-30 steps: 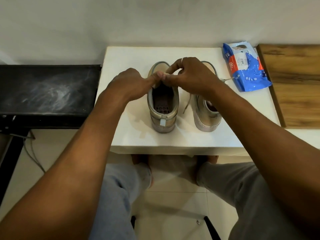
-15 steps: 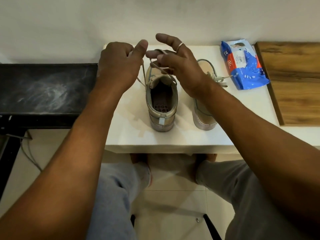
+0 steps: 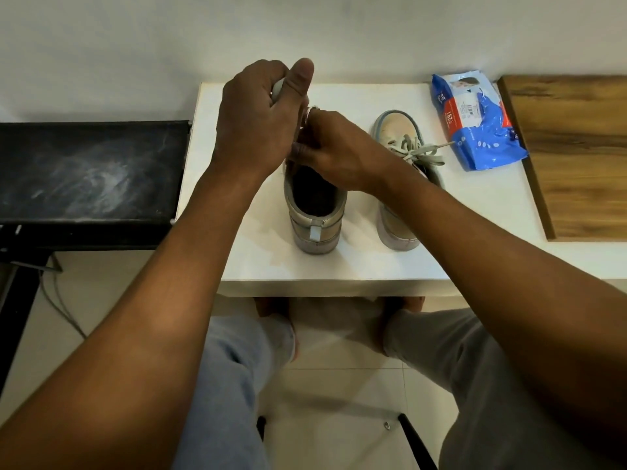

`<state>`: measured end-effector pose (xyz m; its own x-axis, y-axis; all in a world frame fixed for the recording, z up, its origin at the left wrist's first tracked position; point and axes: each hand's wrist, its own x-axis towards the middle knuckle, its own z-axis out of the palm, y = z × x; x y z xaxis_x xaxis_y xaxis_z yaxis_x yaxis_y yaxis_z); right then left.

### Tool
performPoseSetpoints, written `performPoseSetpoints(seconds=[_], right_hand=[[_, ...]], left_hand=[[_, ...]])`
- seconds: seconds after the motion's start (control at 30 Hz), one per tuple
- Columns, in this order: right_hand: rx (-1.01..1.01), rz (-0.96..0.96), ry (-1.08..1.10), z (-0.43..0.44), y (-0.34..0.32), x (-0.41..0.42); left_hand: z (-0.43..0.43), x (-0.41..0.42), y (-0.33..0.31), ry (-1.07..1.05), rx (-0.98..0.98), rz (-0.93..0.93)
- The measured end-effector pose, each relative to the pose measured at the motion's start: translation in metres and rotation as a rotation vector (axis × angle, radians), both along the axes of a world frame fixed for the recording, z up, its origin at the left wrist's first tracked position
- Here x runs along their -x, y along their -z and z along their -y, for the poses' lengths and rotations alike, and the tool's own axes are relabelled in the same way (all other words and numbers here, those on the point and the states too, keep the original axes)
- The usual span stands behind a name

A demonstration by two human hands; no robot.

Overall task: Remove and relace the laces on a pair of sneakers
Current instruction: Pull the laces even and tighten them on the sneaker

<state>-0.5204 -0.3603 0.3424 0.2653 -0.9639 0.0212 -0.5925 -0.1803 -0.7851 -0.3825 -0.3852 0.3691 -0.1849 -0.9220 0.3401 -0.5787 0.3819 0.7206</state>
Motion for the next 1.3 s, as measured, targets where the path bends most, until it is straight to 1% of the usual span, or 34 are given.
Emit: performPoseSetpoints(seconds=[0.1, 0.13, 0.23, 0.3, 0.4, 0.47, 0.6, 0.7, 0.77, 0.83, 0.97, 1.1, 1.17, 1.3], right_hand=[[0.046, 0.099, 0.043, 0.002, 0.004, 0.005], [0.036, 0.127, 0.059, 0.002, 0.006, 0.008], [0.006, 0.181, 0.138, 0.003, 0.008, 0.014], [0.016, 0.213, 0.216, 0.003, 0.007, 0.018], [0.0, 0.367, 0.343, 0.004, 0.005, 0.019], [-0.027, 0.496, 0.42, 0.005, 0.003, 0.021], [-0.072, 0.746, 0.551, 0.005, -0.002, 0.025], [-0.102, 0.865, 0.624, 0.006, -0.002, 0.026], [-0.104, 0.867, 0.644, 0.006, -0.001, 0.025], [-0.07, 0.833, 0.632, 0.005, 0.0, 0.025], [0.026, 0.748, 0.552, 0.006, 0.0, 0.025], [0.098, 0.715, 0.474, 0.005, 0.0, 0.025], [0.123, 0.689, 0.425, 0.005, 0.001, 0.024], [0.139, 0.59, 0.377, 0.006, 0.004, 0.022]], left_hand=[[-0.001, -0.002, 0.001, 0.039, -0.073, -0.037], [0.001, -0.005, 0.003, 0.059, -0.145, -0.063], [0.008, -0.016, 0.016, 0.132, -0.474, -0.156], [0.011, -0.023, 0.025, 0.186, -0.601, -0.097], [0.014, -0.028, 0.034, 0.282, -0.608, 0.111], [0.014, -0.027, 0.035, 0.316, -0.569, 0.175], [0.014, -0.025, 0.032, 0.333, -0.516, 0.177], [0.013, -0.025, 0.029, 0.37, -0.516, 0.17], [0.011, -0.026, 0.025, 0.405, -0.538, 0.187], [0.01, -0.025, 0.023, 0.394, -0.542, 0.209], [0.01, -0.022, 0.022, 0.302, -0.445, 0.275], [0.008, -0.02, 0.02, 0.226, -0.323, 0.255], [0.008, -0.02, 0.018, 0.213, -0.308, 0.252], [0.009, -0.015, 0.015, 0.196, -0.311, 0.322]])
